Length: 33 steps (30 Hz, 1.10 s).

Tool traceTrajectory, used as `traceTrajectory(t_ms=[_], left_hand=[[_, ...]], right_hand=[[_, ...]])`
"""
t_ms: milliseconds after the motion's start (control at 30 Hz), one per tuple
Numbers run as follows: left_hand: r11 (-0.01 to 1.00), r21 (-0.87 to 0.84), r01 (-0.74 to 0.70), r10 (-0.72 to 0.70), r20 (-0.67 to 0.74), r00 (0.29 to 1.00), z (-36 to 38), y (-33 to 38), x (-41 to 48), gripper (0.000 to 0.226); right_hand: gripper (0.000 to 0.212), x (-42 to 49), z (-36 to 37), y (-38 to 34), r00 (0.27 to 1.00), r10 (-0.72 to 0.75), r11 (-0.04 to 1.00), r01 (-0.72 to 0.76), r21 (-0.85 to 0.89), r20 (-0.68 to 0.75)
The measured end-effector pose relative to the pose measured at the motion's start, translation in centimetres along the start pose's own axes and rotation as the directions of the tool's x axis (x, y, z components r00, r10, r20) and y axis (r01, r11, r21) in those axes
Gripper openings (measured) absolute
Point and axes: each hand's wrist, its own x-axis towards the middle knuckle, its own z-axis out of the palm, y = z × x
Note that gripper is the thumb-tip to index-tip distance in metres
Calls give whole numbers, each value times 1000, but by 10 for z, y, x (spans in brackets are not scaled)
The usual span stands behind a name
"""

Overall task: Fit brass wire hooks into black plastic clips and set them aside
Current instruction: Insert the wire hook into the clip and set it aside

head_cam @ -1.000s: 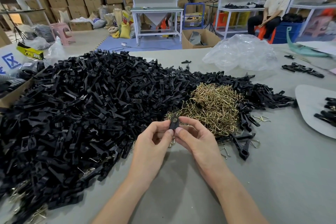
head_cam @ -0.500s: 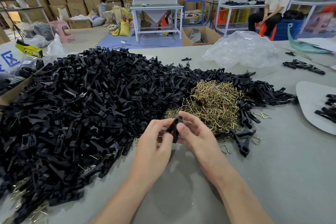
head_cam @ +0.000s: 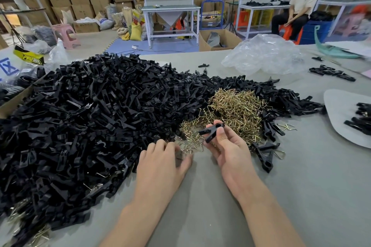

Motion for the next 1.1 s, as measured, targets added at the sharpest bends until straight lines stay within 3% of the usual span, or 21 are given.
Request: traceTrajectory(t_ms=[100,367,533,600,667,733,800,900,1100], left_hand=[[999,20,27,-28,65,997,0,2,1,36],[965,-261,38,-9,111,994,-5,1,1,5],[891,-449,-67,10,-129,992,-9,0,0,8],[734,-679,14,-123,-112,986,-13,4,3,11],[402,-897,186,-203,111,973,-18,12,4,13],[153,-937,314,-171,288,942,-20,19,4,11],[9,-924,383,-133,379,916,-20,21,3,7],[-130,-885,447,-63,457,887,-21,21,4,13],[-199,-824,531,-1,542,841,-23,21,4,15]], right_hand=[[20,1,0,0,1000,6,1000,-6,-31,-7],[25,0,1,0,1000,5,1000,-5,10,11],[22,-3,3,-6,995,92,978,-99,186,49],[27,-3,6,-6,989,118,962,-135,236,86],[28,-6,8,-6,984,122,960,-150,236,128],[30,-8,11,-6,978,109,964,-148,223,179],[30,-11,12,-5,970,99,963,-150,225,222],[26,-13,12,-7,960,87,969,-143,202,265],[33,-17,14,-10,938,106,973,-167,160,331]])
